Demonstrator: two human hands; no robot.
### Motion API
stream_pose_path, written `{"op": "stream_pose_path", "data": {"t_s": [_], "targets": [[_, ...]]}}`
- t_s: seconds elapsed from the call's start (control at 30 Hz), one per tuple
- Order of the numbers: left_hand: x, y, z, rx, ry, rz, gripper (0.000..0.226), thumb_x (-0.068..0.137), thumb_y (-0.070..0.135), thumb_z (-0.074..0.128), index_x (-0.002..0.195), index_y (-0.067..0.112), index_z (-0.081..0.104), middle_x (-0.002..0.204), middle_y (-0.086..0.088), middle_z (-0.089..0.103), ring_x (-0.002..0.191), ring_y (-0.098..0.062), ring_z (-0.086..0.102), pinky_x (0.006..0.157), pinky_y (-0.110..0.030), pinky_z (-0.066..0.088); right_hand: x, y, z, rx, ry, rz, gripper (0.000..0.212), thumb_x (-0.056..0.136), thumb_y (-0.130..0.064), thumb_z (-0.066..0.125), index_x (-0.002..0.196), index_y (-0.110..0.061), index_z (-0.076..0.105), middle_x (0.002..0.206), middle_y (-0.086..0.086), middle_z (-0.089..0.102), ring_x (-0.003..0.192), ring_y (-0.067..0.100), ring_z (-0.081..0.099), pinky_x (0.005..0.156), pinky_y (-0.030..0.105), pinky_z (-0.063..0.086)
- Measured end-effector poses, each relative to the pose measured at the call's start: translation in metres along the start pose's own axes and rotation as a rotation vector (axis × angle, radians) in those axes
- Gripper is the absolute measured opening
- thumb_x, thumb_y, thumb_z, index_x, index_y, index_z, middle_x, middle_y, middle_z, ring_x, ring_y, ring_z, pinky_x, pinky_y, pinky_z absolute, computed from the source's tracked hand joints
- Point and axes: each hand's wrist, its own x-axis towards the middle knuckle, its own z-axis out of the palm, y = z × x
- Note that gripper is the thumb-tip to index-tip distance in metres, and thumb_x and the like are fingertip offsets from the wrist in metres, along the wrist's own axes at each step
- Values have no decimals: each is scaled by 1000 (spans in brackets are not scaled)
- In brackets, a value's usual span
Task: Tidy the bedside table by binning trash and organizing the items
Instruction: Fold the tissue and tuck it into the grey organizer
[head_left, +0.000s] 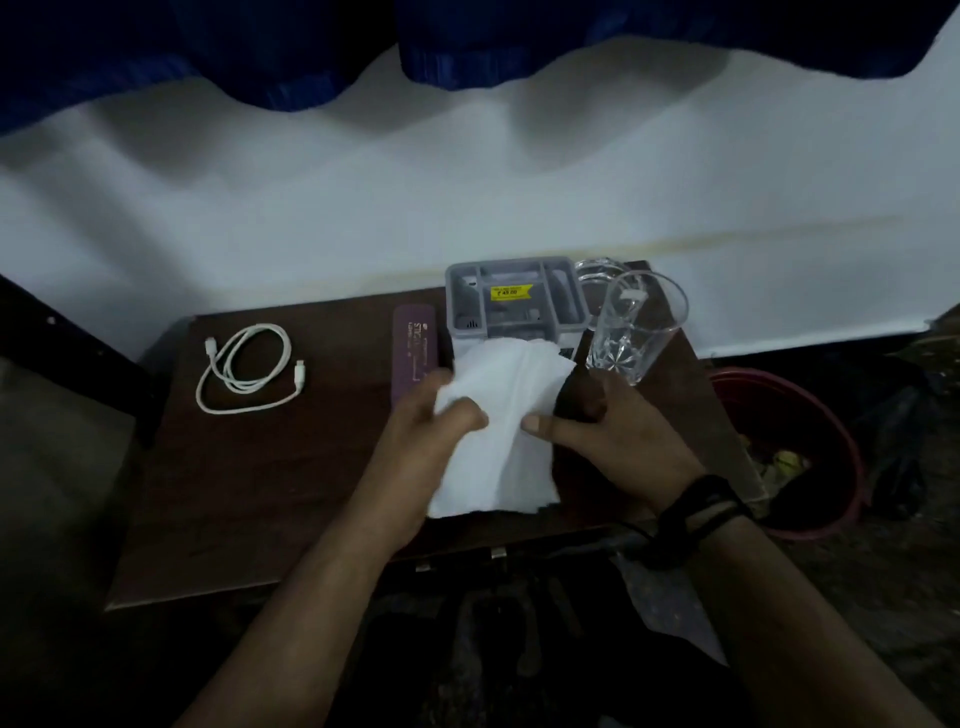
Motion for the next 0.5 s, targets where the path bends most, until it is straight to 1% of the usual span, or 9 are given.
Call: {"op": "stream_pose_path", "data": {"t_s": [0.07,0.1,0.13,0.2,0.23,0.3,0.37,0.43,0.5], "targets": [[-4,11,-8,-401,-89,-130,34,67,17,56,97,15,72,91,-12,71,78,-28,67,60,-34,52,-5,-14,-1,341,-102,121,74,69,-57,86,134,-36,58,126,-7,69,120,16,63,94,47,53],[-5,15,-13,-452,-102,-186,36,66,18,55,98,13,70,89,-12,69,72,-28,66,53,-30,46,-7,-19,-1,471,-154,217,78,66,-61,86,135,-41,55,129,-7,68,123,19,60,95,49,52],[-6,18,-15,-439,-100,-233,35,66,21,56,98,13,68,89,-11,67,68,-27,63,50,-26,38,-10,-23,-2,575,-238,245,74,70,-59,83,136,-42,55,132,-6,67,127,23,59,98,52,51],[-7,19,-18,-391,-85,-299,28,72,22,57,99,16,66,89,-8,65,65,-24,60,51,-24,32,-14,-26,1,769,-420,149,50,88,-43,71,135,-31,61,136,3,67,128,29,61,104,55,49],[-6,18,-18,-377,-63,-329,22,78,21,57,97,17,67,87,-6,68,64,-21,63,49,-23,37,-16,-29,4,831,-462,117,43,93,-32,67,134,-22,64,135,8,67,127,30,62,104,53,50],[-4,15,-17,-310,-20,-373,15,86,19,59,94,20,71,88,-1,74,72,-19,69,54,-27,50,-14,-29,10,864,-412,93,37,92,-10,66,129,-9,67,131,16,69,123,34,64,103,51,52],[-5,14,-17,-178,-48,-352,15,85,23,67,98,28,74,99,3,78,87,-20,72,69,-35,53,-12,-28,14,859,-278,61,37,89,2,68,126,-5,68,126,18,71,120,37,66,102,52,53],[-6,13,-17,-80,-71,-234,26,84,23,73,107,35,71,103,10,78,94,-16,73,73,-36,50,-12,-31,14,805,-123,-55,37,86,5,71,121,-7,72,120,14,74,116,35,69,98,49,55],[-6,15,-18,-119,-61,1,35,84,10,73,114,29,70,108,8,78,99,-14,73,72,-34,58,-17,-36,12,730,-12,-224,38,84,9,72,117,-11,73,115,5,77,112,24,72,93,37,58]]}}
